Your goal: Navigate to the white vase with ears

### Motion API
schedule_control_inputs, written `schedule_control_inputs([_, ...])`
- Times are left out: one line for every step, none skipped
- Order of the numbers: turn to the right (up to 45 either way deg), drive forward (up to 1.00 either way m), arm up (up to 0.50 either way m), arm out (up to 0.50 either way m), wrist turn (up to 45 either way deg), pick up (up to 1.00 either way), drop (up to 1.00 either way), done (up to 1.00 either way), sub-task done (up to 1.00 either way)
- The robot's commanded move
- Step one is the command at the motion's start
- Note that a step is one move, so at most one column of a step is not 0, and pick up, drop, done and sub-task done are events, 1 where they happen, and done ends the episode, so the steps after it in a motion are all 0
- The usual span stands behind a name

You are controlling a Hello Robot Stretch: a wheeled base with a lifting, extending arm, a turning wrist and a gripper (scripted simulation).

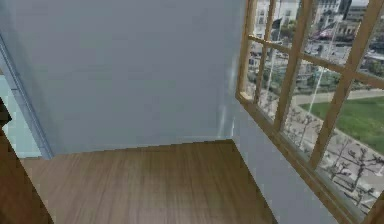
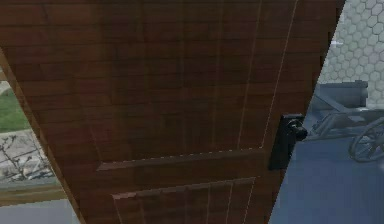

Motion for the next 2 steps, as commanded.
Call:
schedule_control_inputs([-6.0,0.00,0.00,0.00,0.0,0.00,0.00,0.00,0.00])
schedule_control_inputs([0.0,0.05,0.00,0.00,0.0,0.00,0.00,0.00,0.00])
